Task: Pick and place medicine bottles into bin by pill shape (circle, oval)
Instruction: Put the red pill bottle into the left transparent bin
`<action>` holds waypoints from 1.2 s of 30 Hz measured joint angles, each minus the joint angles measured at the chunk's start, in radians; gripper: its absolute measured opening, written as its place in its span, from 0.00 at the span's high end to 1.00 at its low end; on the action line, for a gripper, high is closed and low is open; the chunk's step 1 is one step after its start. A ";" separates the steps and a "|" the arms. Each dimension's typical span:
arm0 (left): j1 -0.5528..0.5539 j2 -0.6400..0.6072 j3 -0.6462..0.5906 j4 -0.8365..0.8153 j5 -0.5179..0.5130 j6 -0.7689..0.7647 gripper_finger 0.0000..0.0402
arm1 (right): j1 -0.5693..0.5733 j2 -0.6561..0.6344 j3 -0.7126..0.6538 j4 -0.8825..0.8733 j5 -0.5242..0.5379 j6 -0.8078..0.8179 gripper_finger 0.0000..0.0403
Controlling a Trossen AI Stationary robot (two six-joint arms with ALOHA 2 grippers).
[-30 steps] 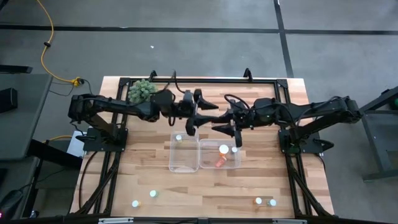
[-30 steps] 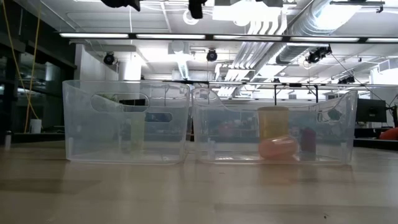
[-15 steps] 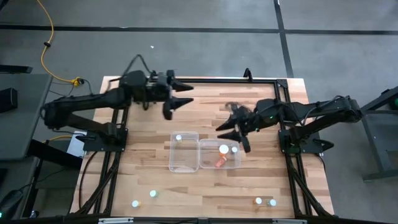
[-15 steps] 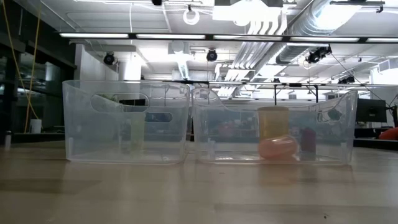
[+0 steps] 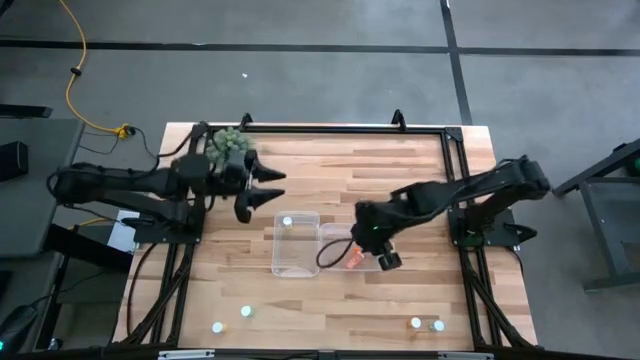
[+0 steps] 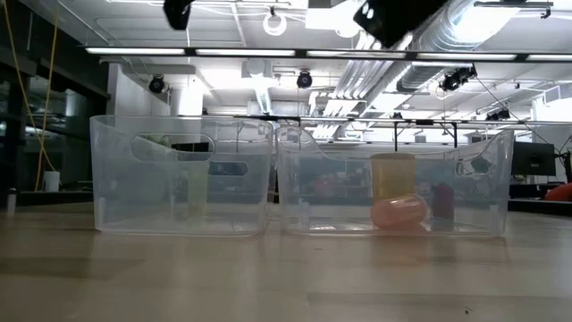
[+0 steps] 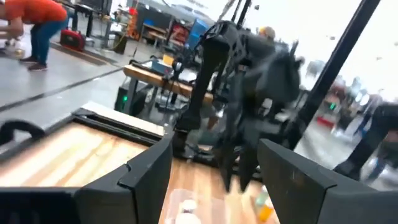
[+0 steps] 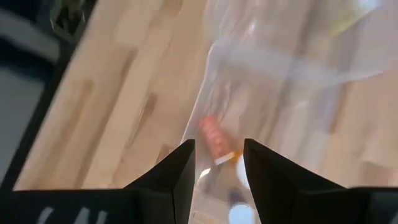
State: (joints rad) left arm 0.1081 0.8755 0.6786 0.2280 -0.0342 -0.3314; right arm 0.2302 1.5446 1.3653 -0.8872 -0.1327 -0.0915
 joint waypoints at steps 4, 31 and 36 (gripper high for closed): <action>-0.086 -0.032 -0.126 0.105 -0.097 -0.080 0.44 | 0.000 0.093 -0.022 0.020 -0.047 -0.050 0.68; -0.183 -0.042 -0.160 0.098 -0.216 -0.066 0.44 | 0.037 0.316 -0.017 0.074 0.079 -0.186 0.37; -0.183 -0.042 -0.160 0.099 -0.215 -0.066 0.44 | 0.031 0.321 0.032 0.035 0.081 -0.230 0.37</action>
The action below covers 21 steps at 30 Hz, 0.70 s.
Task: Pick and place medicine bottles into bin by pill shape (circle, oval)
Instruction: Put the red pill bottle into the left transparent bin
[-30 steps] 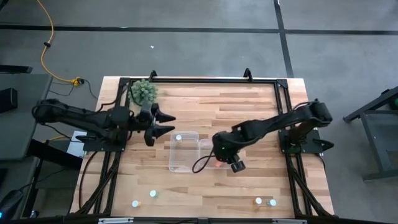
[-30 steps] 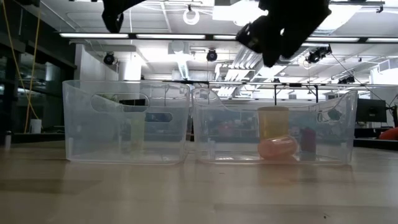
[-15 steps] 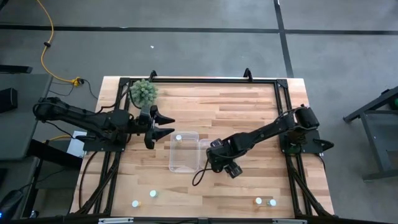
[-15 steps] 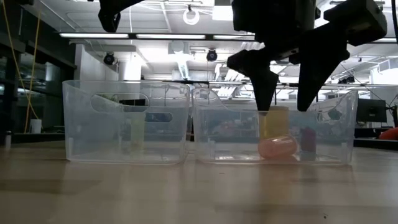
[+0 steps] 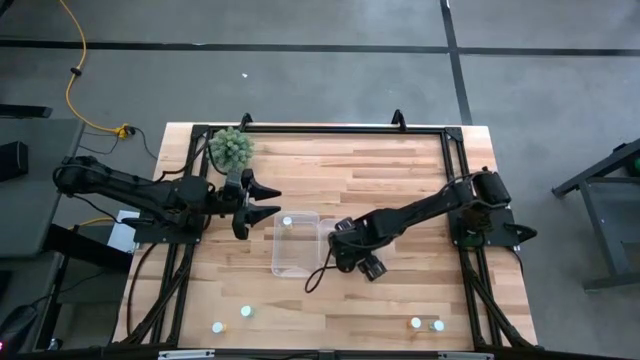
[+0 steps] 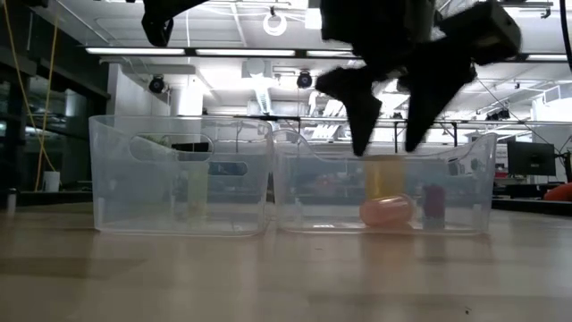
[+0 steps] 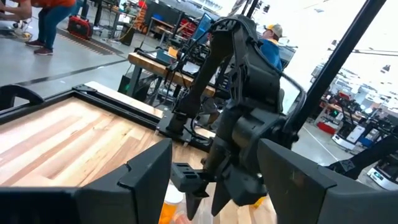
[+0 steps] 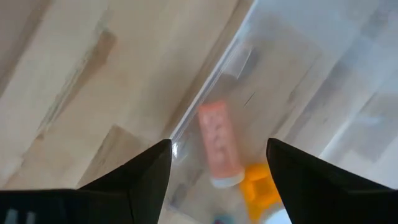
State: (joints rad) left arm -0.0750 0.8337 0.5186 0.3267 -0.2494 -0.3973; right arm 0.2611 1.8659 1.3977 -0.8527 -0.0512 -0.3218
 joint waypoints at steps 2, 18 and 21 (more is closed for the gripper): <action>0.000 0.000 0.000 0.000 0.000 0.000 0.44 | 0.000 0.000 0.036 -0.010 0.000 -0.038 0.37; 0.000 0.000 0.000 0.000 0.003 0.000 0.44 | -0.021 0.000 -0.023 -0.027 -0.002 -0.192 0.37; 0.000 0.000 0.000 0.000 0.002 0.000 0.44 | -0.021 0.000 -0.057 -0.002 -0.002 -0.195 0.37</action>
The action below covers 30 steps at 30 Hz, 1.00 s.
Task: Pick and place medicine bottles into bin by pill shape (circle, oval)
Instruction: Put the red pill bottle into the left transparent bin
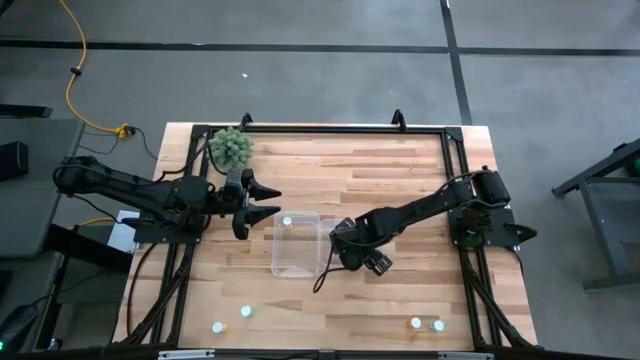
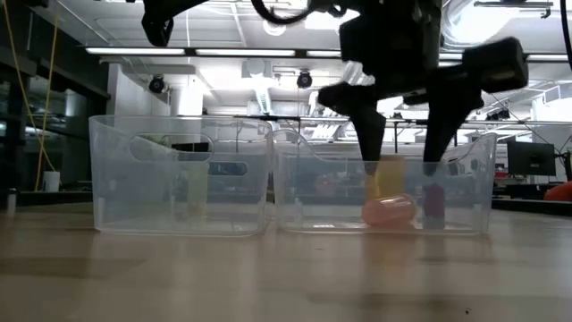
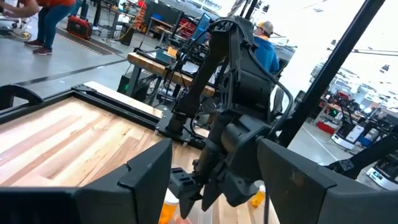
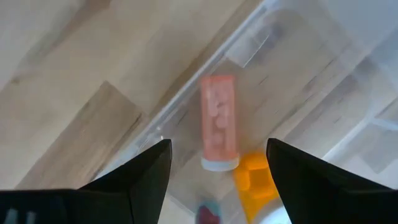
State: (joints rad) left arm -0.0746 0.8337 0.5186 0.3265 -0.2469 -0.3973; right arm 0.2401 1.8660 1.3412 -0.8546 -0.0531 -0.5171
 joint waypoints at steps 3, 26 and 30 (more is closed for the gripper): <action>0.000 0.000 0.000 0.000 -0.001 0.000 0.44 | 0.000 0.000 -0.023 0.019 0.020 0.000 0.37; 0.000 0.000 0.000 0.000 -0.003 0.000 0.44 | 0.000 0.000 -0.098 0.126 0.018 -0.034 0.49; 0.000 0.000 0.000 0.000 -0.003 0.000 0.44 | 0.000 0.025 -0.098 0.119 0.019 -0.033 0.53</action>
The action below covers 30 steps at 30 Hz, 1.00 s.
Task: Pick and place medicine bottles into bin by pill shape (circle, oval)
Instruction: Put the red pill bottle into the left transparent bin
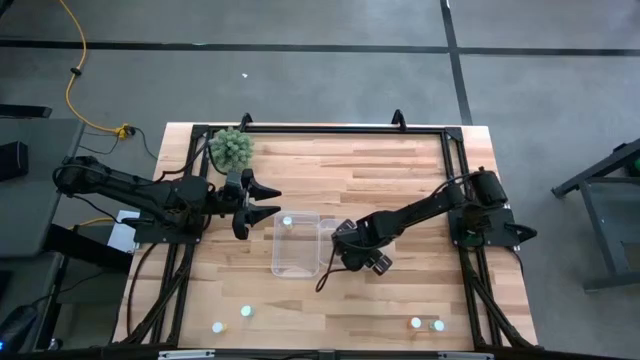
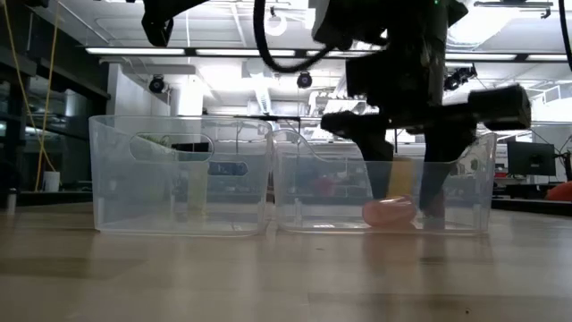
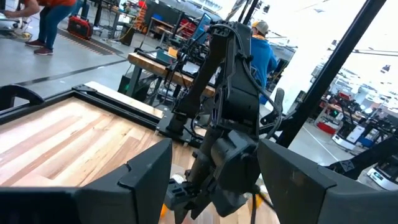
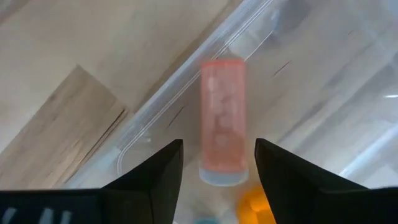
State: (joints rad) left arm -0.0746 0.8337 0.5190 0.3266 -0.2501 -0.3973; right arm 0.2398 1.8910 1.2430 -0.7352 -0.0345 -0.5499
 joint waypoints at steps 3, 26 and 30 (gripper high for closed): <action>0.000 0.000 0.000 0.000 0.001 0.000 0.44 | 0.000 0.029 0.000 -0.005 0.002 0.001 0.53; 0.000 0.000 0.000 0.000 0.003 0.008 0.44 | 0.000 0.039 0.005 -0.026 0.011 0.055 0.74; 0.000 0.000 0.000 0.000 0.003 0.008 0.44 | 0.000 0.035 0.036 -0.048 0.027 0.056 0.73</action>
State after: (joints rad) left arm -0.0746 0.8338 0.5194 0.3264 -0.2466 -0.3897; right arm 0.2401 1.9261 1.2792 -0.7834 -0.0079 -0.4943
